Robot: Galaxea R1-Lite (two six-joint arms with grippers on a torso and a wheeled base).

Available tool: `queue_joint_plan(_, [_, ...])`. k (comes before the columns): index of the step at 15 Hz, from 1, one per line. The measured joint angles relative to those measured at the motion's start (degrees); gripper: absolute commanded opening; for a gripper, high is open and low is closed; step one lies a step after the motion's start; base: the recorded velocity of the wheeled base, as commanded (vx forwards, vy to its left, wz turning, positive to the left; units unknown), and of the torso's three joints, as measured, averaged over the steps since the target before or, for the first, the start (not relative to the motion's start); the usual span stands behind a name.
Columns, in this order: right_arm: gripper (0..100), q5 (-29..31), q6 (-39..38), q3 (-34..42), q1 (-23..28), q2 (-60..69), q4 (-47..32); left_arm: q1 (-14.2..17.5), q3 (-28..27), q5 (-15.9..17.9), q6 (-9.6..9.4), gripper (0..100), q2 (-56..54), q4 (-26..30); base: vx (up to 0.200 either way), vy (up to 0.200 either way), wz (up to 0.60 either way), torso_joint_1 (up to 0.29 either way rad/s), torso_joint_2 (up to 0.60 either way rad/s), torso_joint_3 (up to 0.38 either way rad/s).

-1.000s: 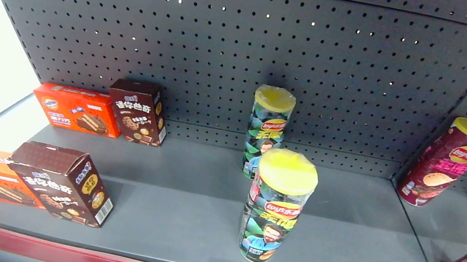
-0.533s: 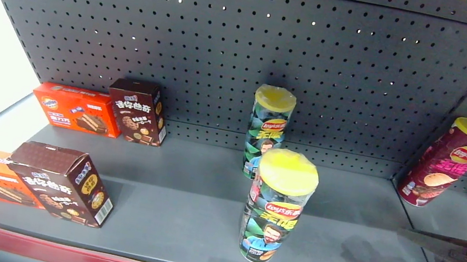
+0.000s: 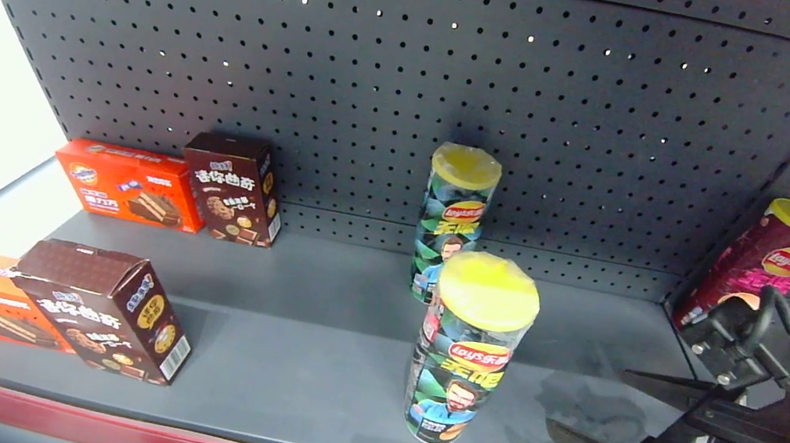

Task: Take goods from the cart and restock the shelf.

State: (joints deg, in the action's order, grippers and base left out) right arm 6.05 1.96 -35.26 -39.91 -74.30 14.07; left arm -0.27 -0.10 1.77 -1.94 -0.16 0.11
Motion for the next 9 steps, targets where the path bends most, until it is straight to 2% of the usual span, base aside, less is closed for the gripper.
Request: queue_joint_plan(9, [100,1.3,0.1,-6.7,0.0,-8.7,0.2,0.0,0.0,0.0,0.09,100,0.0,0.0,0.0,0.0,0.0,0.0,0.0,0.0])
